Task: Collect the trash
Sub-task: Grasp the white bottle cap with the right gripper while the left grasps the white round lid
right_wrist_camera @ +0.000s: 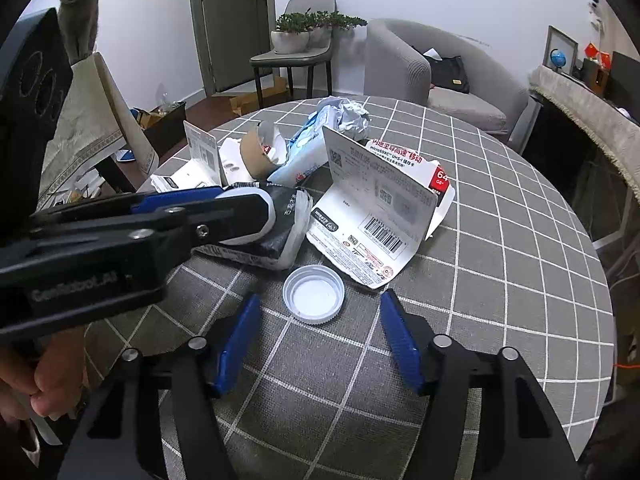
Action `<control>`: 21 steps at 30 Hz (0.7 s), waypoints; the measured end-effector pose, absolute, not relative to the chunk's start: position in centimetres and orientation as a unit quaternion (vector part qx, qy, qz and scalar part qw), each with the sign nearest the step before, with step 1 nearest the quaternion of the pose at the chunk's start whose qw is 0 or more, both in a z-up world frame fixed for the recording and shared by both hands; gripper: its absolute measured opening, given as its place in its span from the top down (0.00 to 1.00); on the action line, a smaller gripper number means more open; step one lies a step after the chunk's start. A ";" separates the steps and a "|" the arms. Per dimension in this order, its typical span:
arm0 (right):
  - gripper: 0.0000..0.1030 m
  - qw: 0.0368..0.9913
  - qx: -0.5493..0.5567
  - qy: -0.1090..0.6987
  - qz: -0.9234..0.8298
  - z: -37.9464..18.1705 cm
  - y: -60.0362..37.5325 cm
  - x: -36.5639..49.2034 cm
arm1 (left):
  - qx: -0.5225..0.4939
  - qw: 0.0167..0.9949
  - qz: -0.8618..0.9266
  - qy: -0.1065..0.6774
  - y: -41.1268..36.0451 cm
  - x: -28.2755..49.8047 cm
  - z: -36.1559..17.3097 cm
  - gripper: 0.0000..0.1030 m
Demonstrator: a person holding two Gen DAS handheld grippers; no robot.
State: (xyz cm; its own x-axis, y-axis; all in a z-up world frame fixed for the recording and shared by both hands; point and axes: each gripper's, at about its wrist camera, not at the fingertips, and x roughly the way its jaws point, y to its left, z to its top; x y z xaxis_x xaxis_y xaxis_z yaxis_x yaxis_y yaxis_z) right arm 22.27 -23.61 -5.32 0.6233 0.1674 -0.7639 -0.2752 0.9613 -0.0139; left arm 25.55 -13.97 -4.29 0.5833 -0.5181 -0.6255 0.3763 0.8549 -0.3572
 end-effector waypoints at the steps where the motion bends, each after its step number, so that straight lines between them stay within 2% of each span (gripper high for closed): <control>1: 0.43 0.899 -0.064 0.416 0.123 -5.3 -23.6 22.4 | -0.095 0.885 -0.253 0.380 -14.0 25.6 -4.3 0.59; 10: 0.53 0.898 -0.062 0.421 0.111 -5.1 -23.2 22.9 | -0.111 0.889 -0.260 0.361 -13.4 25.1 -3.1 0.59; 16: 0.70 0.897 -0.068 0.423 0.109 -5.0 -22.9 22.9 | -0.122 0.890 -0.262 0.353 -12.0 24.8 -2.6 0.59; 21: 0.70 0.898 -0.058 0.422 0.107 -4.5 -22.9 22.8 | -0.120 0.892 -0.257 0.351 -11.0 24.5 -2.3 0.59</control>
